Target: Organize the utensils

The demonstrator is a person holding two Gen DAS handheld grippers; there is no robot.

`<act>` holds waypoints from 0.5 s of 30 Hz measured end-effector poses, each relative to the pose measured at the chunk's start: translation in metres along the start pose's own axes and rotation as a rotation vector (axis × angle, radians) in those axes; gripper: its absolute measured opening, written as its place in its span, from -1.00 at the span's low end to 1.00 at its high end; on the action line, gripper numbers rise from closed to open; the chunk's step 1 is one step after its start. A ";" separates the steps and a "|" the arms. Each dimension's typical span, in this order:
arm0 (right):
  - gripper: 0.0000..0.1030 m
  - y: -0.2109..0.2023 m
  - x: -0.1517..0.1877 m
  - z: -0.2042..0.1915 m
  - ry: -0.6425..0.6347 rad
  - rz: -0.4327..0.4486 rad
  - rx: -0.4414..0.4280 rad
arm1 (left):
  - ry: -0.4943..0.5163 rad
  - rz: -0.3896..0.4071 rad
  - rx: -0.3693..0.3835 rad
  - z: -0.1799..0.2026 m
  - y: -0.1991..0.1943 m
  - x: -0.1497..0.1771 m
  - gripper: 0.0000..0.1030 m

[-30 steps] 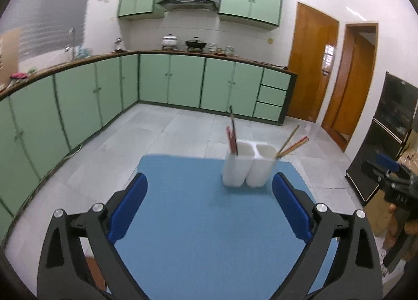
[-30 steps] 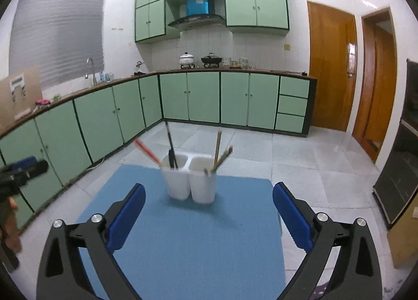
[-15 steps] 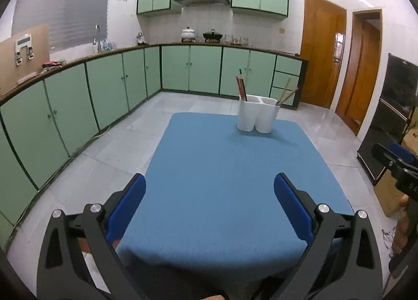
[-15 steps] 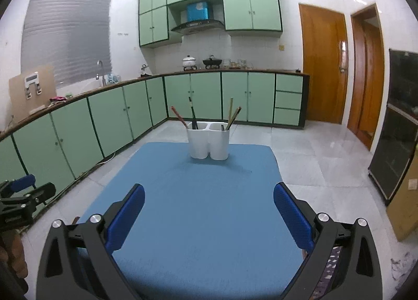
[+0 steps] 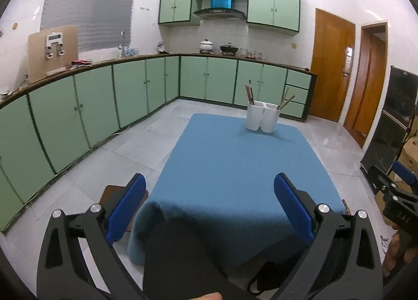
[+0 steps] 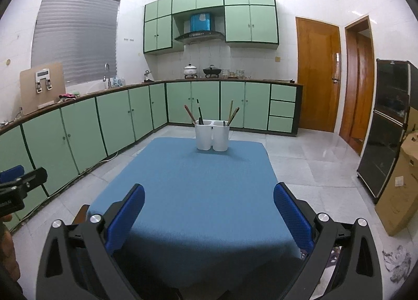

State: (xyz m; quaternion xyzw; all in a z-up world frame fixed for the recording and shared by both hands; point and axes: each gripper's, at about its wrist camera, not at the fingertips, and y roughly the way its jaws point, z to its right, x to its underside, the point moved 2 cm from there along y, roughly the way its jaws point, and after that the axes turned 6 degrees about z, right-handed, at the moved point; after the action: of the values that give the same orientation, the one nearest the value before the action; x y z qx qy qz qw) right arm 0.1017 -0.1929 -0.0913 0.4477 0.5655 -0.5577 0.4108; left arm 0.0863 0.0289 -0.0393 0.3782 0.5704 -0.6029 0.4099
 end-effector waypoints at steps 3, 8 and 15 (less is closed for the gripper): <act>0.88 -0.021 -0.002 -0.001 0.020 0.022 -0.007 | -0.023 0.008 -0.007 -0.005 -0.019 0.003 0.86; 0.88 -0.051 -0.009 -0.011 0.011 0.065 -0.029 | -0.030 0.037 -0.030 -0.010 -0.044 0.003 0.86; 0.88 -0.074 -0.012 -0.019 -0.002 0.094 -0.042 | 0.011 0.118 -0.080 -0.003 -0.080 -0.009 0.86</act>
State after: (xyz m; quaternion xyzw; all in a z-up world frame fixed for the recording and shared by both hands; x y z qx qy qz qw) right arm 0.0343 -0.1726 -0.0592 0.4645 0.5549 -0.5264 0.4463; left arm 0.0154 0.0331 -0.0007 0.3980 0.5730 -0.5523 0.4563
